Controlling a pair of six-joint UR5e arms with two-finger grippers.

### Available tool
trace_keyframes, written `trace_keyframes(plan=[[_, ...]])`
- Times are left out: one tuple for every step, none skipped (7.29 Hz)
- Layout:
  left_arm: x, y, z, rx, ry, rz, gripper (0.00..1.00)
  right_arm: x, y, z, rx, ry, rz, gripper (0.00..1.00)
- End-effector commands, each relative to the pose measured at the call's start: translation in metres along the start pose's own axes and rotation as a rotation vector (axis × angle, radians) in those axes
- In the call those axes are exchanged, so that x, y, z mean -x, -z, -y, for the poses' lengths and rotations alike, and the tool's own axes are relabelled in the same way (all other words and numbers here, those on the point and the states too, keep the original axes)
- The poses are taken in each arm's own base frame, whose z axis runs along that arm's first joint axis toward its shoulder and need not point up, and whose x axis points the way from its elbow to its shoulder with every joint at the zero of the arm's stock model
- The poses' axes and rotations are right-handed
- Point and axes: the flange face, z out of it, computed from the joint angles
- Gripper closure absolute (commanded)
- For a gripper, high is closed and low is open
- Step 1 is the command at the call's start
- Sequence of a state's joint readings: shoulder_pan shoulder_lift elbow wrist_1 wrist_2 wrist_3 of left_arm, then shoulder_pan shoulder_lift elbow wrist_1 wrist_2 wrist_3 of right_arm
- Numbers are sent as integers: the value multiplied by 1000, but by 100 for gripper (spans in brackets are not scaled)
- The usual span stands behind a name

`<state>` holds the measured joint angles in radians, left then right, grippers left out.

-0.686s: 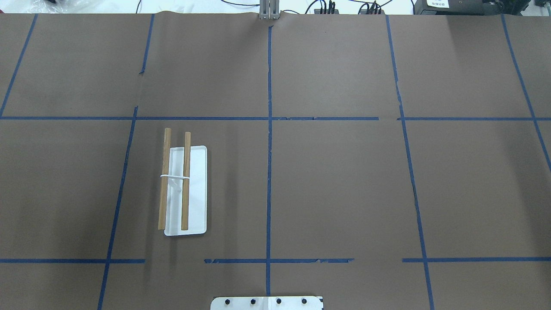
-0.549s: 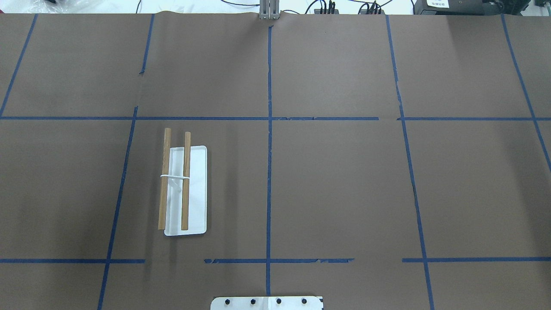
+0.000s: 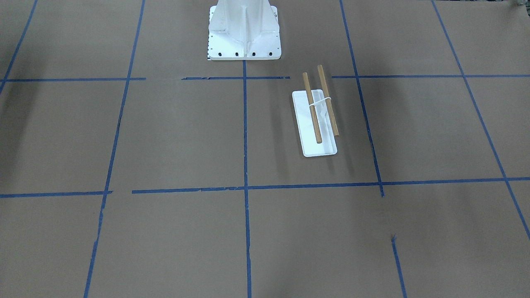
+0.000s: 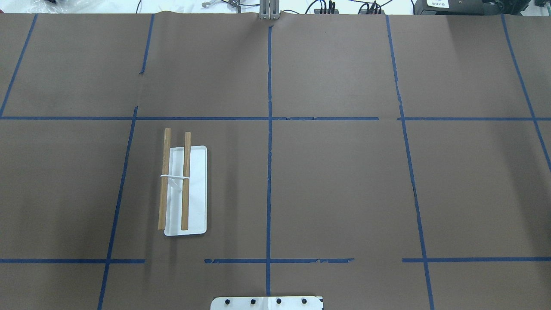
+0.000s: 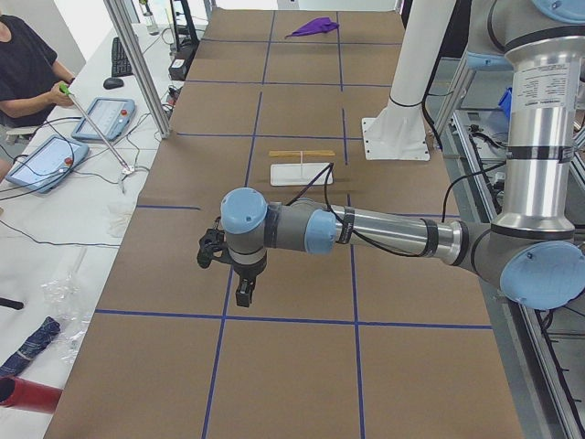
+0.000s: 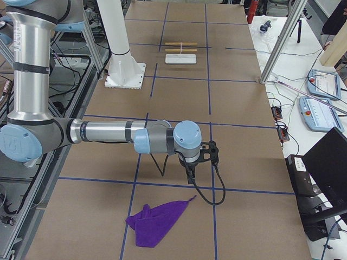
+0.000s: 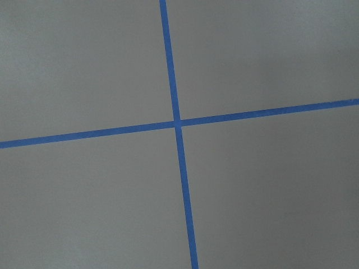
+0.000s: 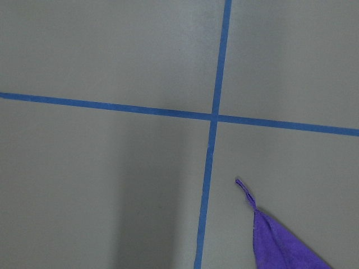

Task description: Hang towel on rack

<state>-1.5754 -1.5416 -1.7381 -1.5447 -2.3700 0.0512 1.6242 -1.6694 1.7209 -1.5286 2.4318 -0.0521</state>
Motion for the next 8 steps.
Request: trace_keyframes(plan=[[-4, 4, 1, -7, -7, 0, 0, -32, -29, -15, 23, -75, -1, 0], [-5, 6, 1, -12, -9, 1, 0, -60, -52, -32, 12, -19, -13, 0], [-6, 7, 1, -14, -12, 1, 0, -93, -77, -54, -17, 95, -66, 0], [-7, 8, 1, -17, -14, 0, 0, -118, -99, -75, -4, 83, -68, 0], [-6, 10, 1, -20, -13, 0, 0, -139, -120, -105, 37, 41, -49, 0], [-8, 12, 1, -24, -16, 2, 0, -145, -125, -138, 17, 63, -65, 0], [-8, 13, 1, -25, -15, 1, 0, -148, -133, -170, 20, 109, -100, 0], [-9, 16, 1, -31, -18, 1, 0, -144, -146, -190, 65, 194, -102, 0]])
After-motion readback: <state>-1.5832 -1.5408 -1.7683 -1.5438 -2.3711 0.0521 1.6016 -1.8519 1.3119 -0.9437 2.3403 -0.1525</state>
